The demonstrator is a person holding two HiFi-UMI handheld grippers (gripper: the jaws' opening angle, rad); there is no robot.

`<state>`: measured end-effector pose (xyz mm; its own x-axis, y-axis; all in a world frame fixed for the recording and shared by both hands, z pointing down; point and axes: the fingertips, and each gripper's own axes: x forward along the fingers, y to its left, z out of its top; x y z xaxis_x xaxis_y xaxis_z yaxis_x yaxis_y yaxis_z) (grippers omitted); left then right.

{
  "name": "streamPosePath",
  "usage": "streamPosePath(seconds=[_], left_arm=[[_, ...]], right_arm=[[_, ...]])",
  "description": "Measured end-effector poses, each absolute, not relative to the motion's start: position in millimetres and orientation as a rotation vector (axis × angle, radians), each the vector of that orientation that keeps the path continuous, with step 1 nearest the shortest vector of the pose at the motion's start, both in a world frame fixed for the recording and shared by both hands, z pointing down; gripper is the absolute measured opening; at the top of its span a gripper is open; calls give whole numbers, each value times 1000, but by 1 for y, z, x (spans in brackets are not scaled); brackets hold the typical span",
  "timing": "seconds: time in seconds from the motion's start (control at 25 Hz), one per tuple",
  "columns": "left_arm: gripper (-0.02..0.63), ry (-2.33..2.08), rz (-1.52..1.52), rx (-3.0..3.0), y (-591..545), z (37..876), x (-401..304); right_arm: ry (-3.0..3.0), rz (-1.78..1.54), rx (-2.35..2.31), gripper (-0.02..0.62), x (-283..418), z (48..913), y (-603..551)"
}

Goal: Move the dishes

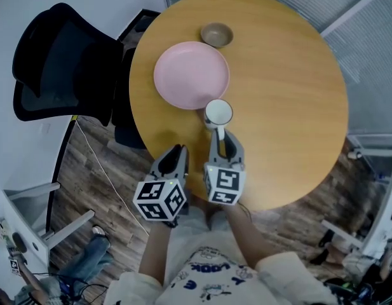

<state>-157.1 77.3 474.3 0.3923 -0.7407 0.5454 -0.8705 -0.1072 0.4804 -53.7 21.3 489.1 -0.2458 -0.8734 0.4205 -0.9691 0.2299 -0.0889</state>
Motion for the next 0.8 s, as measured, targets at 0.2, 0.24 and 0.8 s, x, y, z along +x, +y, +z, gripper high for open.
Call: streamPosePath(seconds=[0.2,0.24,0.8], left_arm=[[55,-1390,210,1876,80,478,-160],[55,-1393,213,1873,81,480,-161],[55,-1411,222,1837,84,496,-172]], right_arm=[[-2202,485,1735,55,-59,502,25],[-2212,478,1734,54,-62,501,25],[-2195,406,1711,56,-75,514,31]])
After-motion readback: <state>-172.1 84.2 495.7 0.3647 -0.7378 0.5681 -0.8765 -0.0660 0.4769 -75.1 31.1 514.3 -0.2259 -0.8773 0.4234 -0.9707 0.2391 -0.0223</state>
